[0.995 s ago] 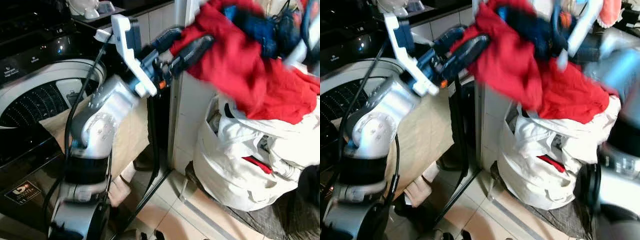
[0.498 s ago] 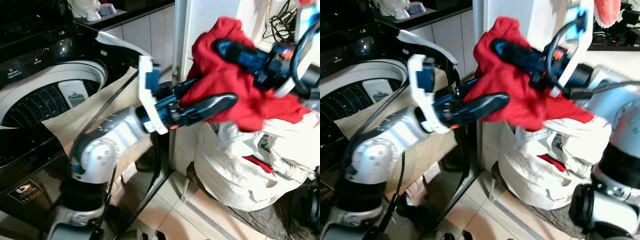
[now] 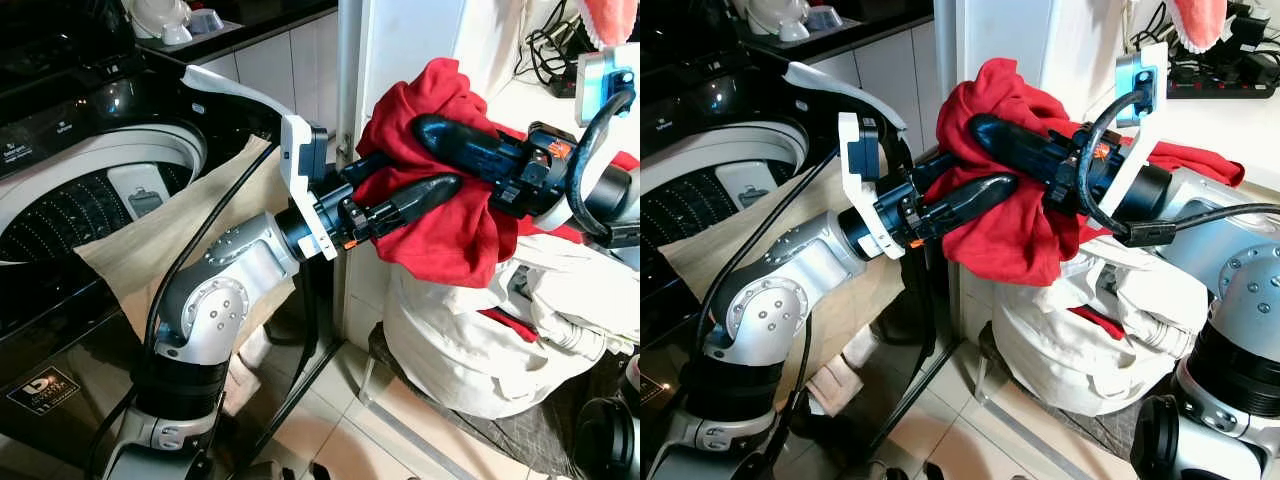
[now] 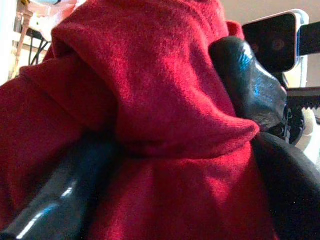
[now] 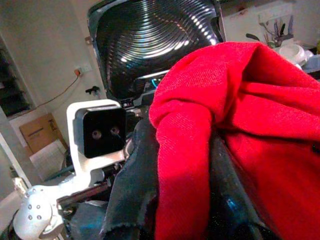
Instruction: Clothes washing
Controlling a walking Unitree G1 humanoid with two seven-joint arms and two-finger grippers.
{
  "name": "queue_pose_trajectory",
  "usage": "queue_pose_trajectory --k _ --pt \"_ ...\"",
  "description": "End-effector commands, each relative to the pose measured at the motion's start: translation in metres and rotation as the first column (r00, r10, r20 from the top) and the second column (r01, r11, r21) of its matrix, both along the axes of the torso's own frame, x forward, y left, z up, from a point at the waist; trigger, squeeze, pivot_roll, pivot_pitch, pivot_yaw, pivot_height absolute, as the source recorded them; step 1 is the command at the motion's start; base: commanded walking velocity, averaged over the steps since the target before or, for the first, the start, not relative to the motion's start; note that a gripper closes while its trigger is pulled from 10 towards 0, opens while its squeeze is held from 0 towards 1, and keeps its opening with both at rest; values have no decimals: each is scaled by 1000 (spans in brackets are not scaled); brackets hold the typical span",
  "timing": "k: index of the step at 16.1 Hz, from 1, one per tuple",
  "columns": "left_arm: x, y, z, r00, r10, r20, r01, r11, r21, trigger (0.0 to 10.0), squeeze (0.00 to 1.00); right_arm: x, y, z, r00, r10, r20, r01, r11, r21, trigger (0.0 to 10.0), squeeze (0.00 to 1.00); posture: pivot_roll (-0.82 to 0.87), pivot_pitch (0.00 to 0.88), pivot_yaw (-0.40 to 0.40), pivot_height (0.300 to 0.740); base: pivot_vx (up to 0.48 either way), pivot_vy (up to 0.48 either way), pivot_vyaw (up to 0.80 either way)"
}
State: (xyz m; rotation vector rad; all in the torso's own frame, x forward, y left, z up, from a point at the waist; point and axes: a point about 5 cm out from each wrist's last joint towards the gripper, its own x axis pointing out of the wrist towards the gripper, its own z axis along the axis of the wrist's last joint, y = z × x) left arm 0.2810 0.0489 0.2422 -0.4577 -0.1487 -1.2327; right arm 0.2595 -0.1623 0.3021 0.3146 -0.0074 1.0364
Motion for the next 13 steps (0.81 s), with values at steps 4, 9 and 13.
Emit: queue_pose_trajectory --k 4,9,13 --pt "-6 1 -1 999 -52 4 52 999 -4 0 0 -3 1 2 1000 -5 7 5 1000 30 0 0 -117 0 83 740 0 0 0" --pt "-12 -1 -4 995 -99 1 99 995 7 0 0 0 4 3 1000 -15 -1 15 999 44 0 0 -114 0 81 740 0 0 0" --pt "-7 0 -6 999 -53 4 52 998 35 0 0 1 6 3 1000 -17 -8 17 999 48 0 0 -113 0 84 740 0 0 0"
